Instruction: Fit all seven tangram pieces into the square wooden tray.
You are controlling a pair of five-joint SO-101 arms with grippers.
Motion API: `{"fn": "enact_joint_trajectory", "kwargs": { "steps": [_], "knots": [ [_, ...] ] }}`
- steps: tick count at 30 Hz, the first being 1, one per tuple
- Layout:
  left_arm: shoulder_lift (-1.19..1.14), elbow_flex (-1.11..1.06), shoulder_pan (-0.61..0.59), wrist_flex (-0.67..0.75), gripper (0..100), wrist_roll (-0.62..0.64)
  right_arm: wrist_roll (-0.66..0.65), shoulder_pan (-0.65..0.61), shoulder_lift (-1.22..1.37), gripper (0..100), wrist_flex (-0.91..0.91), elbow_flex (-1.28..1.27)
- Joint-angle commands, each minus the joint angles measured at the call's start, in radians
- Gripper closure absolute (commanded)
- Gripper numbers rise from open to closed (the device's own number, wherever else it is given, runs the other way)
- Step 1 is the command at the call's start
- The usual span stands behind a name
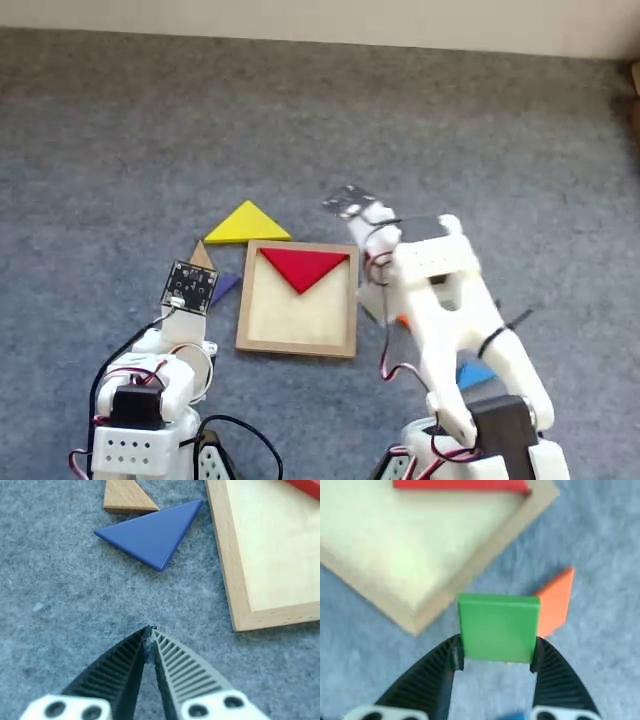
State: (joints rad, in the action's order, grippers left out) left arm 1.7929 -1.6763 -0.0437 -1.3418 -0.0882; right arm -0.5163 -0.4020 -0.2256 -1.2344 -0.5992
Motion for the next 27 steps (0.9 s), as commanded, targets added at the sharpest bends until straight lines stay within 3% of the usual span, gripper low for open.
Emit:
{"fn": "enact_joint_trajectory", "kwargs": {
  "steps": [1,11,16,27],
  "knots": [
    [0.019,-0.019,-0.005,-0.006,100,0.0,0.069,-0.077,-0.005,85.1,0.114,0.061],
    [0.019,-0.019,-0.005,-0.006,100,0.0,0.187,-0.214,-0.001,85.1,0.136,0.061],
    [0.019,-0.019,-0.005,-0.006,100,0.0,0.216,-0.257,0.119,85.1,0.136,0.067],
    [0.019,-0.019,-0.005,-0.006,100,0.0,0.227,-0.274,0.266,82.6,0.128,0.163]
  ]
}}
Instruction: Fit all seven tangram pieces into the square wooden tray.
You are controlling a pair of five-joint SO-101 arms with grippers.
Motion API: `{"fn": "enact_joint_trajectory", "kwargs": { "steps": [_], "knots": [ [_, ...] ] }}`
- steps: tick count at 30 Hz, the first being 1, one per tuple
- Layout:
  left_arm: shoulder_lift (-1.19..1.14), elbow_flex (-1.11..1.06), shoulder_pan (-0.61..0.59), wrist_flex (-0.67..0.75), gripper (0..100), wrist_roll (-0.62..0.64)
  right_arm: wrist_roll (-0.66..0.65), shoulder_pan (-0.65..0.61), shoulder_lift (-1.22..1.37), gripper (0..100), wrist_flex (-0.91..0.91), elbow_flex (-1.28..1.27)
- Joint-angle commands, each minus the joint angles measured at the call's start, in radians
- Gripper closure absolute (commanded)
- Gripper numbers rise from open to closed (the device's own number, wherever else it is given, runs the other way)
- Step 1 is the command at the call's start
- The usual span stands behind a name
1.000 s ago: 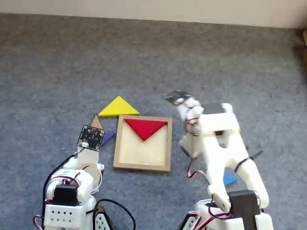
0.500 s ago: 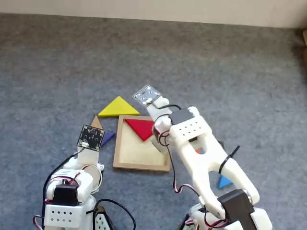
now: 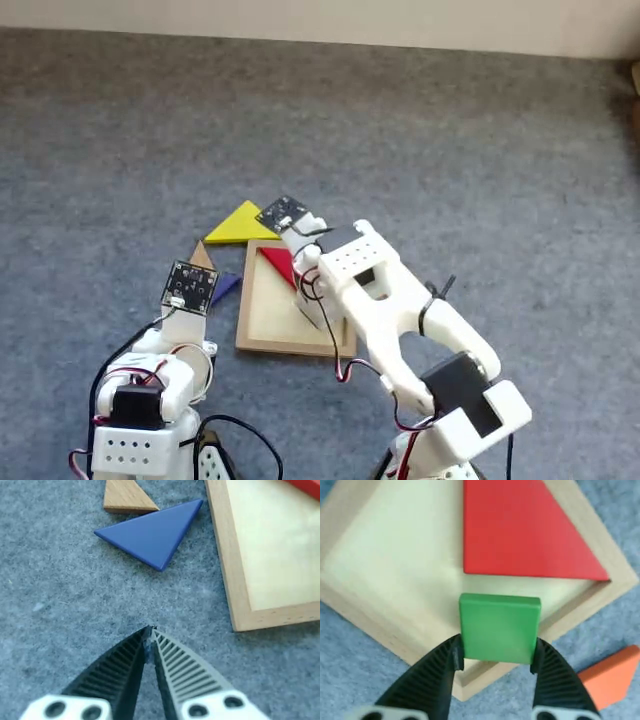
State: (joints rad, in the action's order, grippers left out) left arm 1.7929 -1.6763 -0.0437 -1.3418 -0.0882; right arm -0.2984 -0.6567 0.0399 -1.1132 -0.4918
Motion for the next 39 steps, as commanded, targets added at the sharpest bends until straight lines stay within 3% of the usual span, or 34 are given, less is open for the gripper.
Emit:
{"fn": "enact_joint_trajectory", "kwargs": {
  "steps": [1,6,19,25,39],
  "knots": [
    [0.019,-0.019,-0.005,-0.006,100,0.0,0.009,-0.021,0.001,80.4,0.005,0.056],
    [0.019,-0.019,-0.005,-0.006,100,0.0,0.009,-0.022,0.001,71.3,0.005,0.053],
    [0.019,-0.019,-0.005,-0.006,100,0.0,0.009,-0.039,-0.062,71.3,-0.036,0.062],
    [0.019,-0.019,-0.005,-0.006,100,0.0,0.012,-0.039,-0.059,71.3,0.116,0.015],
    [0.019,-0.019,-0.005,-0.006,100,0.0,0.064,-0.039,-0.058,71.3,0.226,-0.042]
  ]
}}
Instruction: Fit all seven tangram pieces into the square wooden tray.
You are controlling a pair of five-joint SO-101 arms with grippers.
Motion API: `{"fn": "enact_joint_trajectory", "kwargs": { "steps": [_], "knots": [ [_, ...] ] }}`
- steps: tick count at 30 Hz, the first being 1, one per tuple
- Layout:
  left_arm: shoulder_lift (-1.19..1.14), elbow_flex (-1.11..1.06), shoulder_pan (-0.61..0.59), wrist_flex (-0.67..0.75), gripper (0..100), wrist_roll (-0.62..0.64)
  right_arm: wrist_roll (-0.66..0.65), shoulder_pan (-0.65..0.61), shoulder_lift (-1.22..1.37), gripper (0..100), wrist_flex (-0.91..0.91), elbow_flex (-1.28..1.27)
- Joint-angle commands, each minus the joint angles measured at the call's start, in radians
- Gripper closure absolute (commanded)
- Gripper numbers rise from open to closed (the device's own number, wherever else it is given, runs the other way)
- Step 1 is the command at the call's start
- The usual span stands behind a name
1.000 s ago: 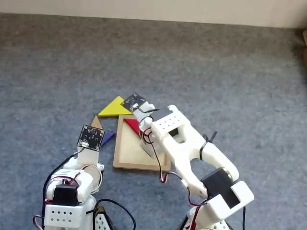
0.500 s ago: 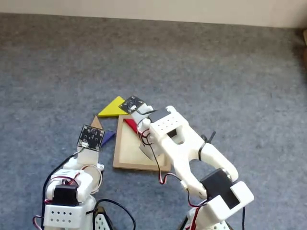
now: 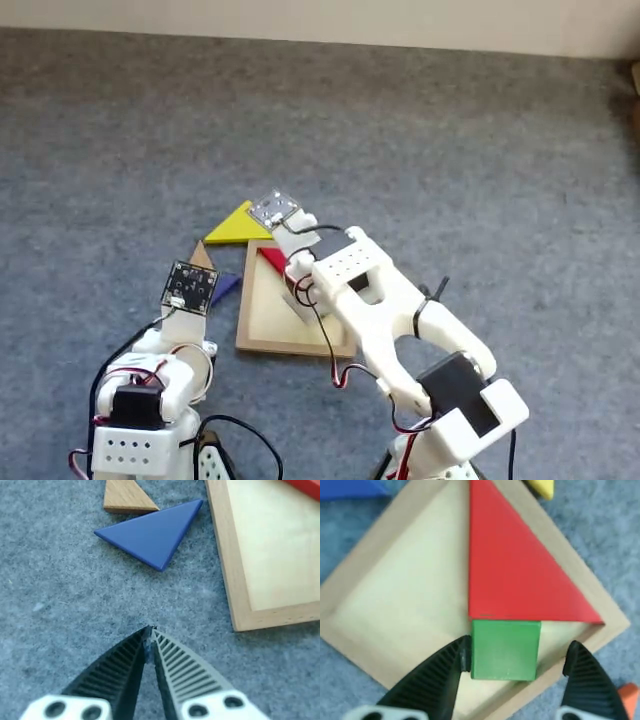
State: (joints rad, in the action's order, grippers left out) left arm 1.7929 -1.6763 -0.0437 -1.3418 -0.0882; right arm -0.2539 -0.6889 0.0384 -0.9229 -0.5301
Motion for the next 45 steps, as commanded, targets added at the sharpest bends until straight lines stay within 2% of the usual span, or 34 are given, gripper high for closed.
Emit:
{"fn": "enact_joint_trajectory", "kwargs": {
  "steps": [1,9,16,19,23,31,45],
  "knots": [
    [0.019,-0.019,-0.005,-0.006,100,0.0,0.043,-0.007,-0.056,71.3,0.042,-0.004],
    [0.019,-0.019,-0.005,-0.006,100,0.0,0.064,-0.001,-0.09,71.3,-0.002,0.002],
    [0.019,-0.019,-0.005,-0.006,100,0.0,0.069,0.022,-0.317,71.3,-0.081,-0.025],
    [0.019,-0.019,-0.005,-0.006,100,0.0,0.069,0.088,-0.403,71.3,-0.127,-0.053],
    [0.019,-0.019,-0.005,-0.006,100,0.0,0.069,0.239,-0.464,71.3,-0.214,-0.088],
    [0.019,-0.019,-0.005,-0.006,100,0.0,0.071,0.478,-0.478,71.3,-0.32,-0.199],
    [0.019,-0.019,-0.005,-0.006,100,0.0,0.071,0.619,-0.479,71.3,-0.476,-0.283]
  ]
}}
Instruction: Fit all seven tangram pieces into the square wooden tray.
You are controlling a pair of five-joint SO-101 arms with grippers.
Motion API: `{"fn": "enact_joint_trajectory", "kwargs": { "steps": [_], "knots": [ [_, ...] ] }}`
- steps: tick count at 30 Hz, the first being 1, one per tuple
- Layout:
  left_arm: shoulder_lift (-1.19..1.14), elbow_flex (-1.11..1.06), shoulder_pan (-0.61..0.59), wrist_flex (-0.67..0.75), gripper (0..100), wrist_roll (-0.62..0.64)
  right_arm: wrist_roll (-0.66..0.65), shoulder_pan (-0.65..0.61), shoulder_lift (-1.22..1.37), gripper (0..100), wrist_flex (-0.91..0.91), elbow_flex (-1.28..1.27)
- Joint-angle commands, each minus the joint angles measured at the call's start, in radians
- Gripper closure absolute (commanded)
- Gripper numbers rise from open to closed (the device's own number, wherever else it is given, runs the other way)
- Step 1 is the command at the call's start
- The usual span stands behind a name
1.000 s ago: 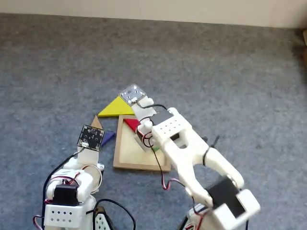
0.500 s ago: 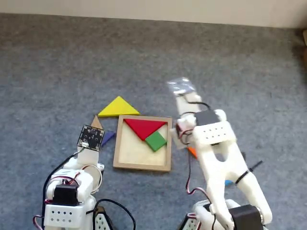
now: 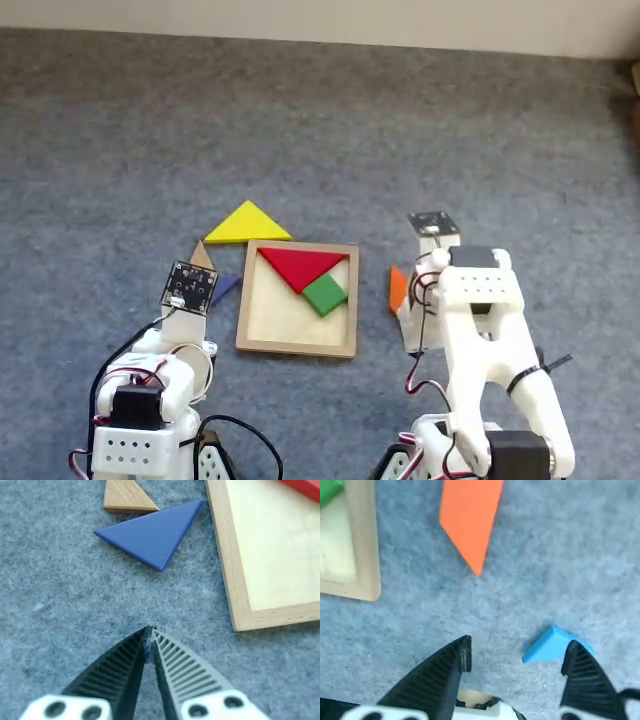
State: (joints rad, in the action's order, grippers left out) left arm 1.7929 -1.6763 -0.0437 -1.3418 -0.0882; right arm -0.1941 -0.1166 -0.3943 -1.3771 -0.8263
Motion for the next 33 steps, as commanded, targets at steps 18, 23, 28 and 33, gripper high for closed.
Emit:
{"fn": "enact_joint_trajectory", "kwargs": {
  "steps": [18,23,28,33],
  "knots": [
    [0.019,-0.019,-0.005,-0.006,100,0.0,0.258,0.17,-0.036,71.3,0.193,-0.214],
    [0.019,-0.019,-0.005,-0.006,100,0.0,0.258,0.18,-0.036,71.3,0.341,-0.298],
    [0.019,-0.019,-0.005,-0.006,100,0.0,0.258,0.214,-0.035,71.3,0.455,-0.305],
    [0.019,-0.019,-0.005,-0.006,100,0.0,0.258,0.213,-0.035,71.3,0.504,-0.306]
  ]
}}
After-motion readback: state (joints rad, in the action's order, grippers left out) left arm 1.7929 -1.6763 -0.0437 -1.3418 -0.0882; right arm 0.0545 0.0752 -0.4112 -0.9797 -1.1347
